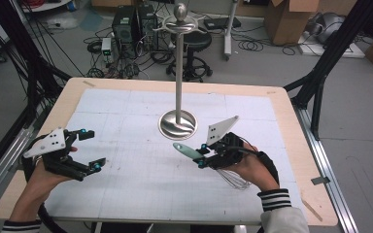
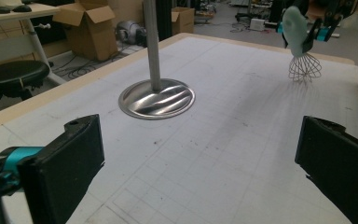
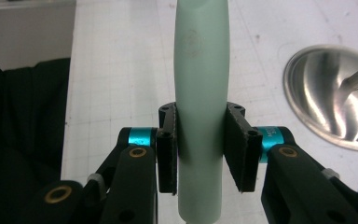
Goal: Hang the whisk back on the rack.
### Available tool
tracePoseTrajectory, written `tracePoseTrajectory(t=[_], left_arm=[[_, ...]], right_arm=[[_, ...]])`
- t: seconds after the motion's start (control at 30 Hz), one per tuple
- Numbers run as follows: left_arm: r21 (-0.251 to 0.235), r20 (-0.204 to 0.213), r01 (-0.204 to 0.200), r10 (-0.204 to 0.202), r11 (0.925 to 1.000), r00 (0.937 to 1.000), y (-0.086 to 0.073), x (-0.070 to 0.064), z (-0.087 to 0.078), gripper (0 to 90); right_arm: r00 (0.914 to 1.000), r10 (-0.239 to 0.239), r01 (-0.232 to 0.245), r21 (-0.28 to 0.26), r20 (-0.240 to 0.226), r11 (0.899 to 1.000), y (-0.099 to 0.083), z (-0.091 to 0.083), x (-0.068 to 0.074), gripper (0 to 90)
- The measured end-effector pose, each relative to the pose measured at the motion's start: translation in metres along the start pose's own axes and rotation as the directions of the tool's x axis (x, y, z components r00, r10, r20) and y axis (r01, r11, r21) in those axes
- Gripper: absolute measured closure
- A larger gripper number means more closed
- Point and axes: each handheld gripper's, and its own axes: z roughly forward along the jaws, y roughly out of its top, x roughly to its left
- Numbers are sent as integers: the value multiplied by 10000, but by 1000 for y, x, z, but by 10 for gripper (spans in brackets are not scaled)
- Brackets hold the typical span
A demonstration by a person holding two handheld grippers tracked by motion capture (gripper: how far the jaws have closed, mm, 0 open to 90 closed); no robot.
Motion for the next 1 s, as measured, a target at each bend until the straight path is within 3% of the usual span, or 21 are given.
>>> tracePoseTrajectory(t=[0.3,0.4,0.7,1.0], left_arm=[[-34,23,-10,10,10000,10000,0,0,0,17],[-39,33,-10,10,10000,10000,0,0,0,17],[-44,28,34,-34,10000,10000,0,1,-1,17],[-70,31,47,-47,10000,10000,0,1,-2,17]], right_arm=[[9983,150,-100,-889,560,9960,7,-28,-5,680],[9962,275,-157,-1408,823,9899,8,-37,-7,680],[9922,616,-390,-1993,1084,9792,12,-56,-11,680],[9836,1006,-559,-2764,1500,9594,15,-74,-18,680]])
